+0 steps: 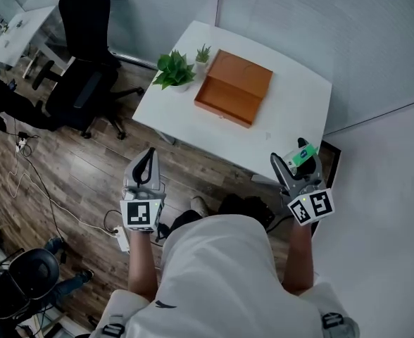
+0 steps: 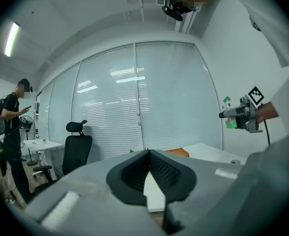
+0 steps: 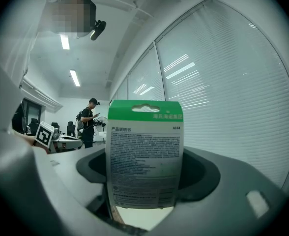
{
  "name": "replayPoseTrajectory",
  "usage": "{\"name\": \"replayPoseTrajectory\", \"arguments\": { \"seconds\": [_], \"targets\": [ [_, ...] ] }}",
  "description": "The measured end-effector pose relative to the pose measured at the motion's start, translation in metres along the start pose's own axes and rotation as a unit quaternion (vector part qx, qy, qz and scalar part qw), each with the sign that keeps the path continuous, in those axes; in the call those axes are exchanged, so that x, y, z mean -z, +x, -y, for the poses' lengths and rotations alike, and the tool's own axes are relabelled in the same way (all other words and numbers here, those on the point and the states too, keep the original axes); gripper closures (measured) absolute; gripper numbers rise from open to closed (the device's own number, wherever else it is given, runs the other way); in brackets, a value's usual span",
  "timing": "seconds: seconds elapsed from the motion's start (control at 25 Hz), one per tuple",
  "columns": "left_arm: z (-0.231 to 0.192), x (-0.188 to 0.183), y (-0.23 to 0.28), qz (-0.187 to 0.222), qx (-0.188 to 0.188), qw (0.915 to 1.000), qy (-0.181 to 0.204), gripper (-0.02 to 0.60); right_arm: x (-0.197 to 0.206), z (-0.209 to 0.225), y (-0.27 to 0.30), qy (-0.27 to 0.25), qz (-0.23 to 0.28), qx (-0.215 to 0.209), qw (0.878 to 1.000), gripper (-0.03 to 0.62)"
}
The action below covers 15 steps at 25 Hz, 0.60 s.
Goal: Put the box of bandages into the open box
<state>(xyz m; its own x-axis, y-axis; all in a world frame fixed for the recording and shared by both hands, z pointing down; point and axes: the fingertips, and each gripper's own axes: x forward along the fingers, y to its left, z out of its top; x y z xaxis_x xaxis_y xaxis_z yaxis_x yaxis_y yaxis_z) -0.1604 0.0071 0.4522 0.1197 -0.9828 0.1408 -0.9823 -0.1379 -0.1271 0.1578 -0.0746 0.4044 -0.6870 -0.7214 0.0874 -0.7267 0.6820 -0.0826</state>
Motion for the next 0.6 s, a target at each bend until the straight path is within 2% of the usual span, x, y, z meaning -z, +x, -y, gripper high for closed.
{"name": "replayPoseTrajectory", "arguments": {
  "seconds": [0.12, 0.28, 0.4, 0.6],
  "targets": [
    [-0.015, 0.004, 0.012, -0.004, -0.003, 1.0000, -0.007, 0.575, 0.002, 0.003, 0.019, -0.004, -0.003, 0.003, 1.000, 0.218],
    [-0.032, 0.006, 0.033, -0.008, -0.006, 0.9999, 0.004, 0.575, 0.004, 0.011, 0.047, -0.006, -0.010, 0.000, 1.000, 0.218],
    [-0.042, 0.003, 0.051, -0.017, -0.023, 0.9994, -0.020, 0.575, 0.005, 0.022, 0.072, -0.009, -0.017, -0.005, 1.000, 0.218],
    [-0.056, -0.003, 0.084, -0.019, -0.035, 0.9991, -0.013, 0.575, 0.016, 0.047, 0.114, -0.018, -0.036, -0.011, 0.999, 0.218]
  ]
}}
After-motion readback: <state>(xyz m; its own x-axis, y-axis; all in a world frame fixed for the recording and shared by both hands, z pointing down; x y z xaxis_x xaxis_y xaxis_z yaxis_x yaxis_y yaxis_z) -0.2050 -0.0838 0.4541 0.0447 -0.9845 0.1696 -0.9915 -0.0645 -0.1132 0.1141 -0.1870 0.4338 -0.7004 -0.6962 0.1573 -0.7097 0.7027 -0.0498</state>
